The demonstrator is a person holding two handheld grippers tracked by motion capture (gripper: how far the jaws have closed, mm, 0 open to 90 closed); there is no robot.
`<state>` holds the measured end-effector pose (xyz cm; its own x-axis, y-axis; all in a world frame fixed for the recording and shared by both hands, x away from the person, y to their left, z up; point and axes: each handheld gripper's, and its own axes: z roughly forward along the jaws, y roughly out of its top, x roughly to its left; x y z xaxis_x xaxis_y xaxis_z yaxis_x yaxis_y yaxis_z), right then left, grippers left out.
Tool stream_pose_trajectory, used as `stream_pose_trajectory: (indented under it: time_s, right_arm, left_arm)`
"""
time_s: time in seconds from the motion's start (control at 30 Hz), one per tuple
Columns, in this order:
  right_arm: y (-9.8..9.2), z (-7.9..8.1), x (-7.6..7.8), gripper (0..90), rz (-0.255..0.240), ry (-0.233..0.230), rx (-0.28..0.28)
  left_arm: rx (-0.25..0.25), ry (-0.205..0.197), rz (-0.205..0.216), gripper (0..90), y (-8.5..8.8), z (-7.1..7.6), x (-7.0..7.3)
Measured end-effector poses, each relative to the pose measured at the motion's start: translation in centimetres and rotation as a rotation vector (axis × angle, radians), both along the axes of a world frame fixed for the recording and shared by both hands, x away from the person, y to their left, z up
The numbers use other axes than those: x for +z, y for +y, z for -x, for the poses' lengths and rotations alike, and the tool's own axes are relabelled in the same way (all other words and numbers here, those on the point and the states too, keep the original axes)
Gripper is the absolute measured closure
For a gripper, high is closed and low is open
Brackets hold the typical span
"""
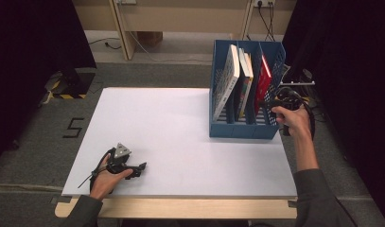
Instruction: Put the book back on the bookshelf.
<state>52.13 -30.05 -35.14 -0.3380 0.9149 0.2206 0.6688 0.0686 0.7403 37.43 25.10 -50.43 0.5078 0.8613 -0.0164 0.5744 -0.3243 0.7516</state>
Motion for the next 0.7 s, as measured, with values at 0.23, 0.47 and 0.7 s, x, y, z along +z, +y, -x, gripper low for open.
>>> stream_pose_trajectory:
  time_s: [0.23, 0.47, 0.7]
  right_arm:
    - [0.3, 2.3, -0.6, 34.7, -0.004, -0.036, 0.017]
    - [1.2, 4.4, -2.1, 32.5, 0.020, -0.028, 0.060]
    - [1.5, 6.7, -3.5, 29.9, -0.035, -0.038, 0.090]
  left_arm:
    - [-0.002, 0.000, -0.001, 13.5, 0.0, 0.0, 0.0]
    - [-0.002, -0.001, -0.001, 13.5, 0.0, 0.0, 0.0]
    - [-0.001, -0.002, -0.001, 13.5, 0.0, 0.0, 0.0]
